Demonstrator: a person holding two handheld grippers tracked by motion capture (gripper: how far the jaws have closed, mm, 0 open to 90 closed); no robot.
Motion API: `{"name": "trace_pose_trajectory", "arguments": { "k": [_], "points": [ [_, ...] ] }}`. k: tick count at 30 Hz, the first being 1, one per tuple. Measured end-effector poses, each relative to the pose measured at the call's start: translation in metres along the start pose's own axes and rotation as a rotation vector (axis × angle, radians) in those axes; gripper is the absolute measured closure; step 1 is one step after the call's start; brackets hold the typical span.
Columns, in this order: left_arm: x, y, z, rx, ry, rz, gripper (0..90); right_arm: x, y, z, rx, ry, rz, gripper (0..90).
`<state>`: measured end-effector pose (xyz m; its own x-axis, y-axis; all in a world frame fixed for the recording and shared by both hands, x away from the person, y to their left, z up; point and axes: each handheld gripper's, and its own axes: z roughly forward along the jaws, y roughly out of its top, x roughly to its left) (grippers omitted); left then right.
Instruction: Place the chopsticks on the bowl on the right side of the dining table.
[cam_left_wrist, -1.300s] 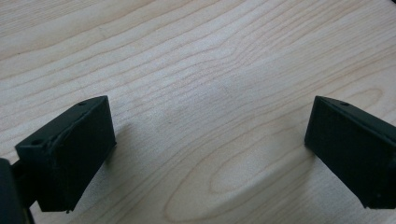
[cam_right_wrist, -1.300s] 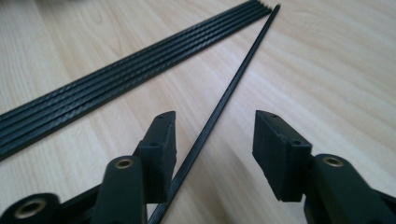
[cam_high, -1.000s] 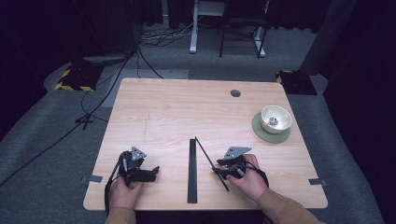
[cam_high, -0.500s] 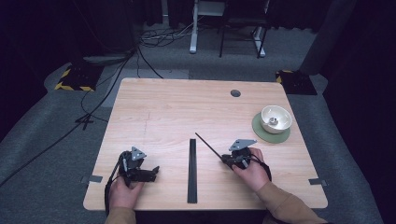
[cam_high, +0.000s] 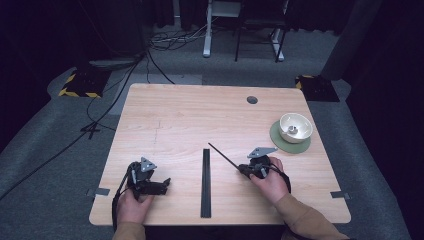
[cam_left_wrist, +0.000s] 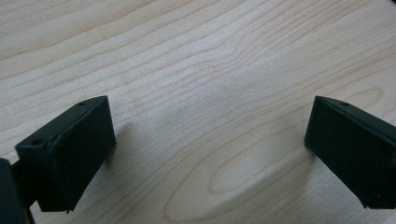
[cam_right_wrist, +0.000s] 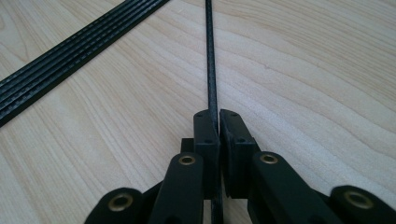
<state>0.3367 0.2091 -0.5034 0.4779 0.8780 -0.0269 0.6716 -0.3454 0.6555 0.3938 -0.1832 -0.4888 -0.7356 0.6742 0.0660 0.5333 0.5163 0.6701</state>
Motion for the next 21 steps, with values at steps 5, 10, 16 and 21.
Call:
{"name": "trace_pose_trajectory", "arguments": {
  "k": [5, 10, 16, 21],
  "points": [
    [0.000, 0.000, 0.000, 0.000, -0.002, 0.000, 1.9, -0.001, 0.000, 0.000, -0.007, -0.002, 0.008, 86.3],
    [0.000, 0.000, 0.000, 0.000, -0.001, 0.000, 1.9, -0.001, 0.002, -0.006, -0.037, 0.011, -0.027, 86.4],
    [0.000, 0.000, 0.000, 0.000, 0.000, 0.000, 1.9, -0.003, 0.004, -0.012, -0.047, 0.022, -0.039, 86.4],
    [0.000, 0.000, 0.000, 0.000, -0.001, 0.000, 1.9, -0.003, 0.008, -0.022, -0.083, 0.032, -0.044, 86.4]
  ]
}}
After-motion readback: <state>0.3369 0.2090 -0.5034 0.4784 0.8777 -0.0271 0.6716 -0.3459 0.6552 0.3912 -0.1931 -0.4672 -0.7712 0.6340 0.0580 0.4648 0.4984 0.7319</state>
